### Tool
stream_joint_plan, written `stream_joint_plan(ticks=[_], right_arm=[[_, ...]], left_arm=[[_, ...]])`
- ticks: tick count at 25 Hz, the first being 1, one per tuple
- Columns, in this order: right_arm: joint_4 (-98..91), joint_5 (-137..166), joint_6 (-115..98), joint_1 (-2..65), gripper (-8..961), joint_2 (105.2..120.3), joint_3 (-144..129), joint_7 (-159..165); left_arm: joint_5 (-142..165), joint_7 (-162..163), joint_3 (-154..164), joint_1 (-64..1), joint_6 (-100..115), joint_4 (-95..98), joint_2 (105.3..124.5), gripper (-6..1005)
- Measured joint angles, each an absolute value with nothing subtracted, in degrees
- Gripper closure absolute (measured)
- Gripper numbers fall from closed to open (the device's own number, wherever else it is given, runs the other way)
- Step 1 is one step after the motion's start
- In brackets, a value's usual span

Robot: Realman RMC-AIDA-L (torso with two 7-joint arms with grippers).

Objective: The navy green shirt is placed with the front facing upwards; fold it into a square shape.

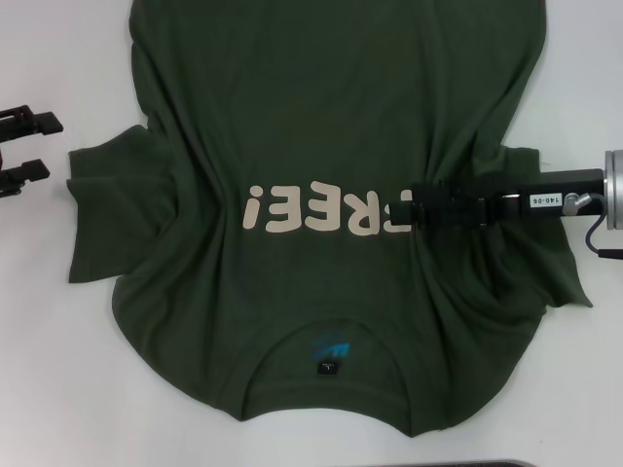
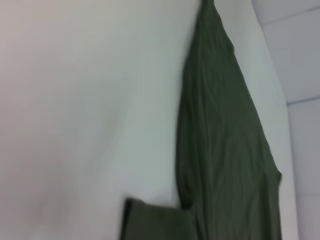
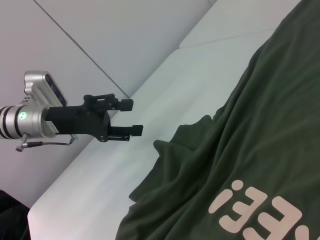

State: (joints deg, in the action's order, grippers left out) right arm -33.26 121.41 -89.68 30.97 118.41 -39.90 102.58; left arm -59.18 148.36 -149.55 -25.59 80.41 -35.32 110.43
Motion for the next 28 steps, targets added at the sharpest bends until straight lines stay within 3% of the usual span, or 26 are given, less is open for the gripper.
stream_joint_plan(ticks=[28], right_arm=[[-33.3,121.5,-88.9,30.5,38,118.11,-39.8,102.6]], left_arm=[[-53.9,149.8,-149.1,-27.4,72.5,-32.3,112.09,248]])
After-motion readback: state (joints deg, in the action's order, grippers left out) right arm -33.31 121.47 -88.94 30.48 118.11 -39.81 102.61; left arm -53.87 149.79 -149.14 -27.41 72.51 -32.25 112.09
